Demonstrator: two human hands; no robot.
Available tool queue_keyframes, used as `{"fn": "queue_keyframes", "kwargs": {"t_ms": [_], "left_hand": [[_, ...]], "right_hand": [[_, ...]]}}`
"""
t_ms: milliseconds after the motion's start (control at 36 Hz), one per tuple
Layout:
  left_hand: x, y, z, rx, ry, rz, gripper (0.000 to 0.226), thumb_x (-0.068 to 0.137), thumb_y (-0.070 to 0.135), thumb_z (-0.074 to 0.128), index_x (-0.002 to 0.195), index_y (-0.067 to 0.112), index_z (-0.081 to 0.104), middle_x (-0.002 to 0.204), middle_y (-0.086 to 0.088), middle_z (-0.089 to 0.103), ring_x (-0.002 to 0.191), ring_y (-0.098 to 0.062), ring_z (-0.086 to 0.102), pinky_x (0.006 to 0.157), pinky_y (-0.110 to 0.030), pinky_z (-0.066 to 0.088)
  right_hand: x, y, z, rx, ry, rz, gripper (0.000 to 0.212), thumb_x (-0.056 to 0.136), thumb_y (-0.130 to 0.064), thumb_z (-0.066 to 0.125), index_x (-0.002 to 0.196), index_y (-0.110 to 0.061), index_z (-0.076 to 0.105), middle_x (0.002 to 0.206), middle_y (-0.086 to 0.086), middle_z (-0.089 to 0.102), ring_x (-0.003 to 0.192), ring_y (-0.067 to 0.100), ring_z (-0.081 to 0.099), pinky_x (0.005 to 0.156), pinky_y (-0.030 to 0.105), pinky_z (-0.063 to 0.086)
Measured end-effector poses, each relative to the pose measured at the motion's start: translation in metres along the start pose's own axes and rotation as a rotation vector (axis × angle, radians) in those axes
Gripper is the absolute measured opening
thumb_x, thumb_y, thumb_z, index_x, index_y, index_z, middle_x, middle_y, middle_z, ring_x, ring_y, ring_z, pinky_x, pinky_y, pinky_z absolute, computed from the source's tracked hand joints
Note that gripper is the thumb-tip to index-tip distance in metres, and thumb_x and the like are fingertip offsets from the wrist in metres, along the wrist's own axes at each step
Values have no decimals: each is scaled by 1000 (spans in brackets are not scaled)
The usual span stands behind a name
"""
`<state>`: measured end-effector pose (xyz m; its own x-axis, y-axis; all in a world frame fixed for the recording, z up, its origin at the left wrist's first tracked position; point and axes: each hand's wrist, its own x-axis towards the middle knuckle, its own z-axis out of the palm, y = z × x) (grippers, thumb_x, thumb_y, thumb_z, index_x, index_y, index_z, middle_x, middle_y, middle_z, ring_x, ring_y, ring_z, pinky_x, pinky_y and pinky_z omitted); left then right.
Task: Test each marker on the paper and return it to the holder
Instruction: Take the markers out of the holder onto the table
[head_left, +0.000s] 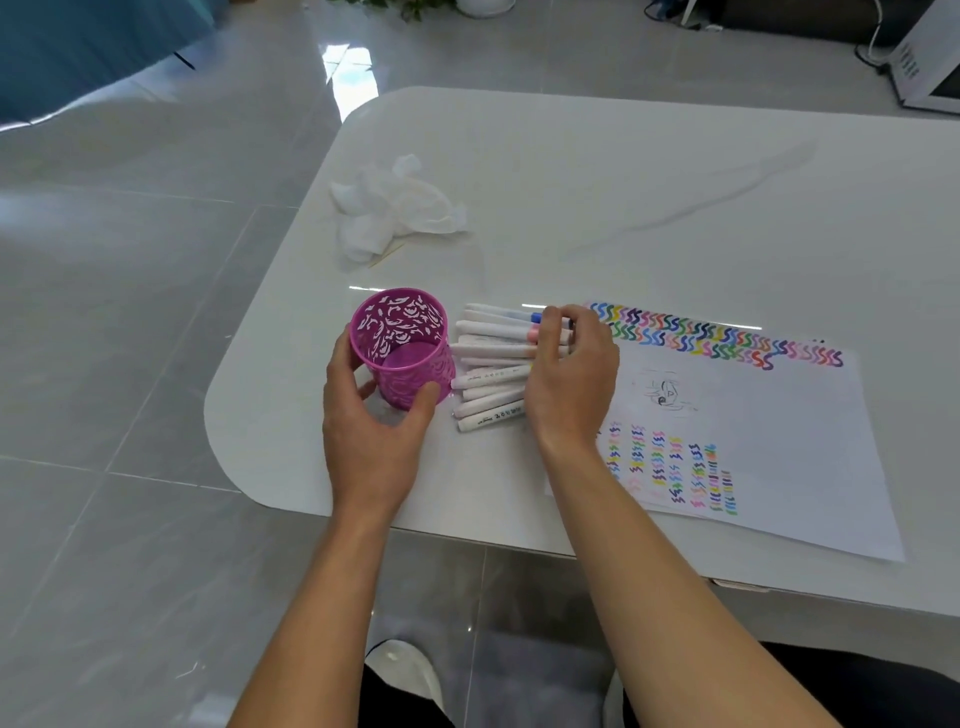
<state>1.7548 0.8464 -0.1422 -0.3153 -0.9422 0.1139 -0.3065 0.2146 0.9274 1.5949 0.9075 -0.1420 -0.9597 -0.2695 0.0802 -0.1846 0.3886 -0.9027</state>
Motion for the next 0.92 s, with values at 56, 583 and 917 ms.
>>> {"fn": "queue_keyframes", "kwargs": {"t_ms": [56,583,917], "left_hand": [[-2,0,1,6,-3,-18,97,76,44,84,152,44,24,150,12,42,125,-5,53,90,-18,47],[-19,1,7,185,22,-132,106,78,46,82,158,33,13,163,7,25,150,-17,24,117,-39,31],[-42,16,10,221,138,-69,61,79,29,82,125,16,44,119,2,46,112,-20,46,94,-34,46]], "right_hand": [[0,2,0,-10,-11,-20,24,107,-37,52,112,-20,68,112,0,66,108,22,49,76,22,27],[-7,10,-9,-88,-64,-30,34,105,-37,58,132,-17,66,141,6,57,135,26,40,111,34,29],[-13,21,-49,-58,-72,-84,34,106,-22,56,138,-14,59,142,2,58,135,18,43,115,41,39]]}}
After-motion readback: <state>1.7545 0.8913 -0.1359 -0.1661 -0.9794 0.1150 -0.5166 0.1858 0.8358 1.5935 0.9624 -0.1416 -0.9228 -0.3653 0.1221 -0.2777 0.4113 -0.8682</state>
